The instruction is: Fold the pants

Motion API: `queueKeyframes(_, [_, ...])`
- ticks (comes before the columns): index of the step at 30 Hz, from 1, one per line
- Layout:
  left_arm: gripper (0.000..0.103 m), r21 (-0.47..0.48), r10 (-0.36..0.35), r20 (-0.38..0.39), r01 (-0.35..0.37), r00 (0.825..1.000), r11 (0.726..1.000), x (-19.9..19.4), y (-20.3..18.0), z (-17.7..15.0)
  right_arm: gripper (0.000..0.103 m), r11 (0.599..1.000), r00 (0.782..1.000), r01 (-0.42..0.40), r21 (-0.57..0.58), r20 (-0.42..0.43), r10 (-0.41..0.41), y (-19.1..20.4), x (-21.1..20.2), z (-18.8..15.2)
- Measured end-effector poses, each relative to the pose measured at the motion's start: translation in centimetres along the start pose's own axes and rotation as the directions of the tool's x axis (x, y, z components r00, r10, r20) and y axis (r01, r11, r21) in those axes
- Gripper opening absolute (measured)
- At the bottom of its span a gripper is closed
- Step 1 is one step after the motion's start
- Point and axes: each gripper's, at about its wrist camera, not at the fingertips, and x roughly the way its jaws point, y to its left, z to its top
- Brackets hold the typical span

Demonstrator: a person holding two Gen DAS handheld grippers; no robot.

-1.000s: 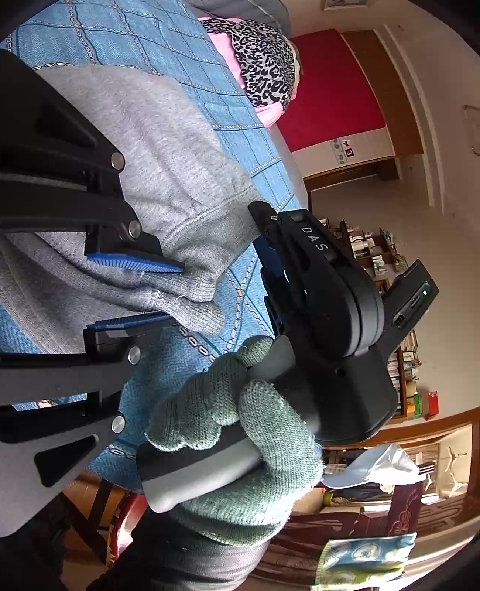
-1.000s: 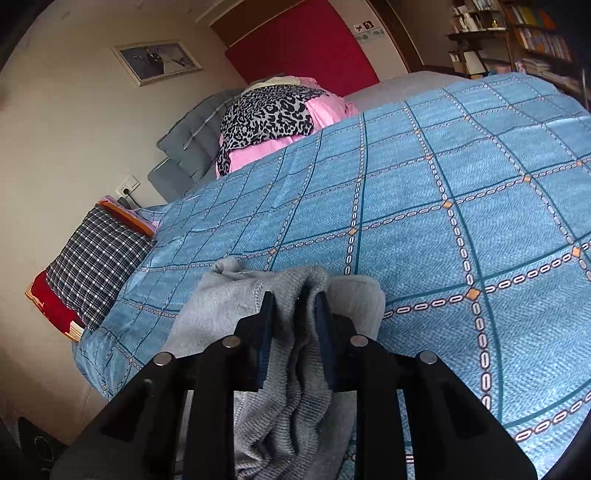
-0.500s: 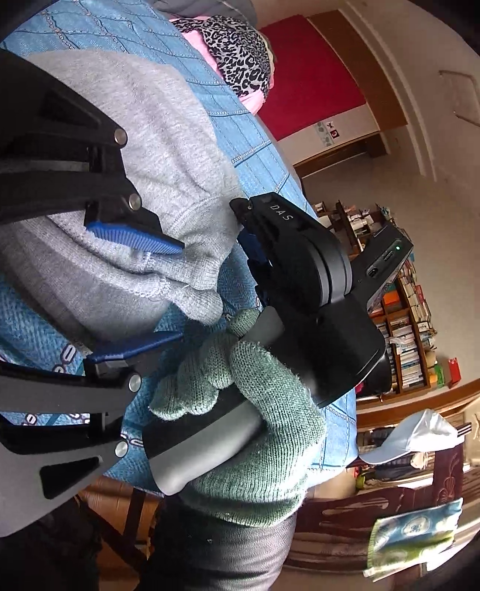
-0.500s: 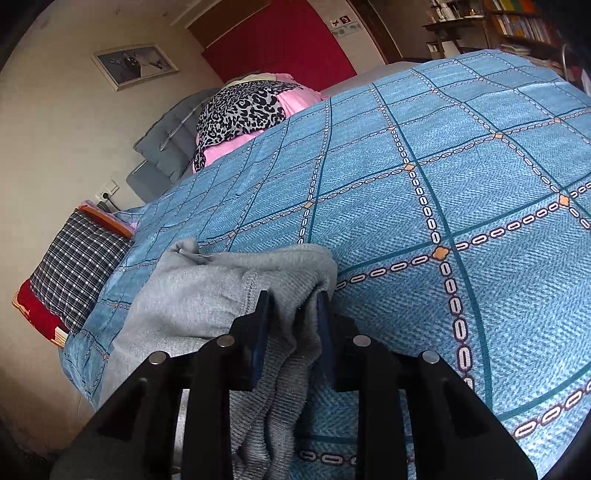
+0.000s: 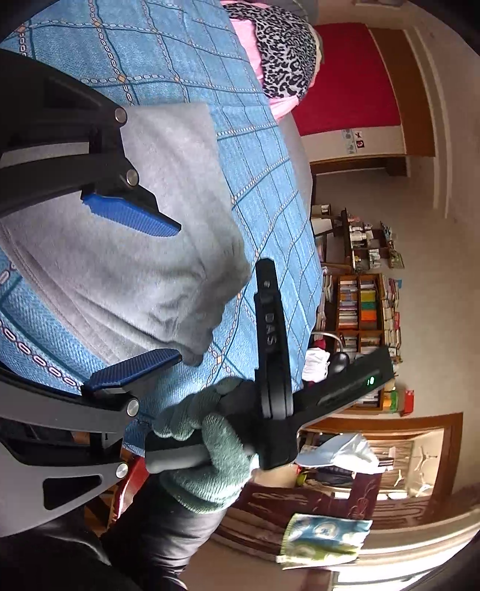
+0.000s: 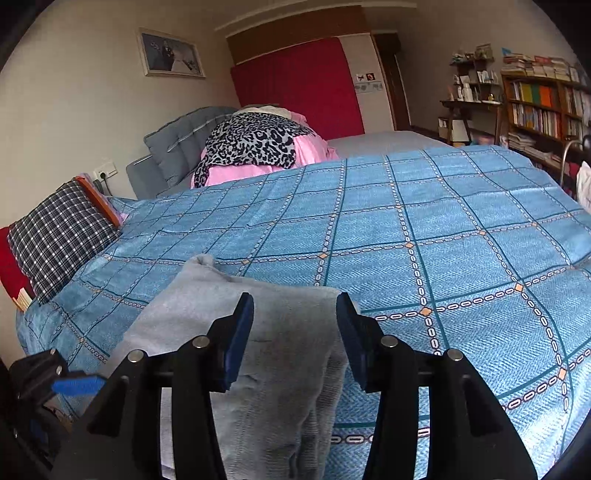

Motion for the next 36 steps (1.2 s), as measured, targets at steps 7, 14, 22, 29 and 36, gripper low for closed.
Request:
queueKeyframes(7, [0.063, -0.098, 0.127, -0.056, -0.132, 0.990, 0.986, -0.7, 4.8, -1.7, 0.048, 0.989, 0.997, 0.006, -0.149, -0.077, -0.017, 3.3, 0.9, -2.8])
queueKeyframes(14, [0.063, -0.138, 0.077, -0.154, -0.099, 0.985, 0.986, 0.3, 5.6, -5.3, 0.051, 0.957, 0.991, 0.085, -0.276, -0.080, -0.111, 4.1, 1.6, -7.2])
queueKeyframes(22, [0.064, -0.124, 0.115, -0.125, -0.130, 0.985, 0.984, 0.4, 4.5, -7.5, 0.053, 0.960, 0.991, 0.087, -0.267, -0.074, -0.110, 4.1, 1.5, -7.8])
queueKeyframes(29, [0.066, -0.140, 0.106, -0.117, -0.122, 0.987, 0.983, 0.0, 4.7, -7.8, 0.055, 0.974, 0.994, 0.045, -0.223, -0.086, -0.065, 4.6, 1.2, -4.5])
queueKeyframes(36, [0.067, -0.153, 0.102, -0.104, -0.117, 0.989, 0.981, -0.2, 4.6, -7.9, 0.062, 0.971, 0.980, 0.009, -0.237, -0.193, -0.056, 6.0, 4.7, -0.7])
